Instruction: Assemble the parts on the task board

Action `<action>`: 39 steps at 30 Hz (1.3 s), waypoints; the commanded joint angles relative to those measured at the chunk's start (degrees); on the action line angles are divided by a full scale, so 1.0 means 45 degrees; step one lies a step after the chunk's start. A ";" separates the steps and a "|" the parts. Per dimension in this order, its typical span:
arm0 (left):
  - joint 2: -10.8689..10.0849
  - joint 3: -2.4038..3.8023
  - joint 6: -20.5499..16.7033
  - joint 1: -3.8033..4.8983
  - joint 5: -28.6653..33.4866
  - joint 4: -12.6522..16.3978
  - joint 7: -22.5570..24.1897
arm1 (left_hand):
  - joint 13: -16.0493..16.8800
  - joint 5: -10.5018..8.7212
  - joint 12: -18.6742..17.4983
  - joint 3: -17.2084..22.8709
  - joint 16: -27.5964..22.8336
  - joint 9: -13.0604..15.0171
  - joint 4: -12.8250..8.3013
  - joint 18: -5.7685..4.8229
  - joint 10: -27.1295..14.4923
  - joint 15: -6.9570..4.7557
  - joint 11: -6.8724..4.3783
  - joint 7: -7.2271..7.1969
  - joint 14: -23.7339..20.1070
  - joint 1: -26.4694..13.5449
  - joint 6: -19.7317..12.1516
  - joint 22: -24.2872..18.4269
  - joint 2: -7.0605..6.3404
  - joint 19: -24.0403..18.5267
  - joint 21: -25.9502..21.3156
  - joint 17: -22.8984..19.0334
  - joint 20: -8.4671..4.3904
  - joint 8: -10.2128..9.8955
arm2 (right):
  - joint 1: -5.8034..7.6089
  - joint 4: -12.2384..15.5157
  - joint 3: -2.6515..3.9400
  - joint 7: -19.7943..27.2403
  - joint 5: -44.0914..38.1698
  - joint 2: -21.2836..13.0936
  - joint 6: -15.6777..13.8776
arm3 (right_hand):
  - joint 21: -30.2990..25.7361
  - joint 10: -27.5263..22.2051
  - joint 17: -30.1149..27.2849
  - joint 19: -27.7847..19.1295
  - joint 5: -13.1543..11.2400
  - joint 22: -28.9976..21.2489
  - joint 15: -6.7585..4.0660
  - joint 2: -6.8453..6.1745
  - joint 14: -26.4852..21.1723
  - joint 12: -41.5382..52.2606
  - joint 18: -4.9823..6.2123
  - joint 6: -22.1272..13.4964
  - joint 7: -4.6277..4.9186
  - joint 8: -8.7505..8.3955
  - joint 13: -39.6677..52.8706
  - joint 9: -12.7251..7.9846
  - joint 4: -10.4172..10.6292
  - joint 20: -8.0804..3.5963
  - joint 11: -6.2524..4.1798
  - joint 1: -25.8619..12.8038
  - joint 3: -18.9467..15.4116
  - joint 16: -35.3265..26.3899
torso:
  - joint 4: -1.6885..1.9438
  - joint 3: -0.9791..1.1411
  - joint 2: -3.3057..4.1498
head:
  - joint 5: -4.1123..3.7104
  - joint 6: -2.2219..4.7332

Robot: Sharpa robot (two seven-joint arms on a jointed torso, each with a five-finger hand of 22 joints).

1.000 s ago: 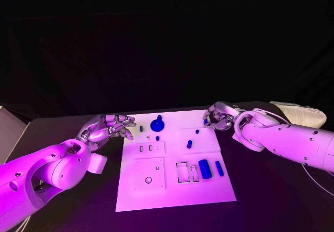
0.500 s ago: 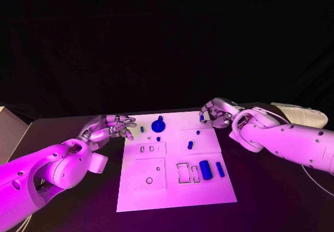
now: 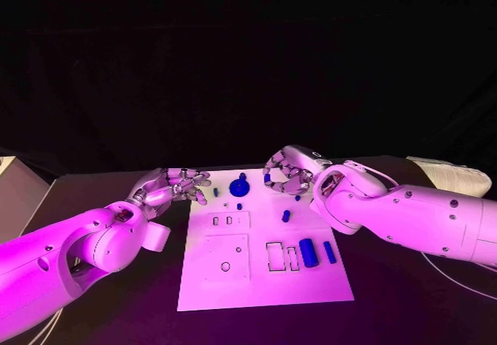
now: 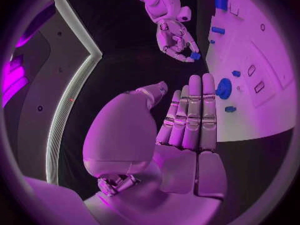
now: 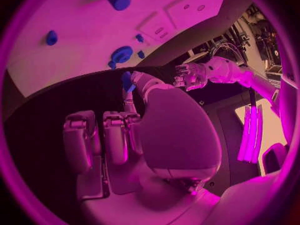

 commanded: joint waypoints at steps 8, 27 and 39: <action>0.0100 -0.0001 -0.0085 0.0003 -0.0029 -0.0067 -0.0075 | 0.0020 0.0007 -0.0043 0.0024 0.0087 0.0016 -0.0040 0.0154 -0.0038 -0.0022 0.0041 0.0049 -0.0012 -0.0135 0.0028 0.0023 -0.0003 -0.0064 0.0096 0.0018 -0.0005 -0.0073 | -0.0360 0.0238 -0.0089 -0.1846 -0.0301 0.1056 0.0135 | 0.0028 0.1092 0.3042 0.1334 0.0077 0.3352 0.0077 0.0075 0.1258 -0.0015 -0.0087 -0.0101 0.0008 0.0080 0.3078 0.0039 -0.0013 -0.0015 -0.0054 -0.0061 0.0110 0.0034 | -0.0015 -0.0131 -0.0136 | 0.0263 -0.0133; 0.0039 -0.0002 -0.0126 0.0005 -0.0033 -0.0026 -0.0073 | 0.0022 0.0005 -0.0040 0.0028 0.0094 0.0020 -0.0042 0.0154 -0.0030 -0.0024 0.0040 0.0051 -0.0010 -0.0137 0.0036 0.0030 0.0003 -0.0069 0.0108 0.0025 -0.0005 -0.0069 | -0.1067 0.0163 -0.0246 -0.3067 -0.0550 0.2225 0.0389 | 0.0028 0.1089 0.3006 0.1334 0.0108 0.3352 0.0110 0.0054 0.1249 -0.0018 -0.0087 -0.0140 0.0032 0.0081 0.3076 0.0039 -0.0027 0.0011 -0.0032 -0.0087 0.0129 0.0023 | 0.0049 -0.0137 -0.0075 | 0.0500 -0.0339; 0.0025 -0.0002 -0.0102 0.0005 -0.0046 -0.0015 -0.0076 | 0.0022 0.0005 -0.0040 0.0028 0.0094 0.0020 -0.0042 0.0154 -0.0030 -0.0024 0.0040 0.0051 -0.0010 -0.0137 0.0036 0.0030 0.0003 -0.0069 0.0108 0.0025 -0.0005 -0.0069 | -0.1360 -0.0024 -0.0310 -0.3794 -0.0923 0.2502 0.0467 | 0.0028 0.1080 0.2994 0.1334 0.0099 0.3352 0.0144 0.0002 0.1247 -0.0026 -0.0087 -0.0170 0.0058 0.0094 0.3067 0.0043 -0.0019 0.0045 -0.0003 -0.0172 0.0121 0.0019 | 0.0055 -0.0108 -0.0074 | 0.0562 -0.0434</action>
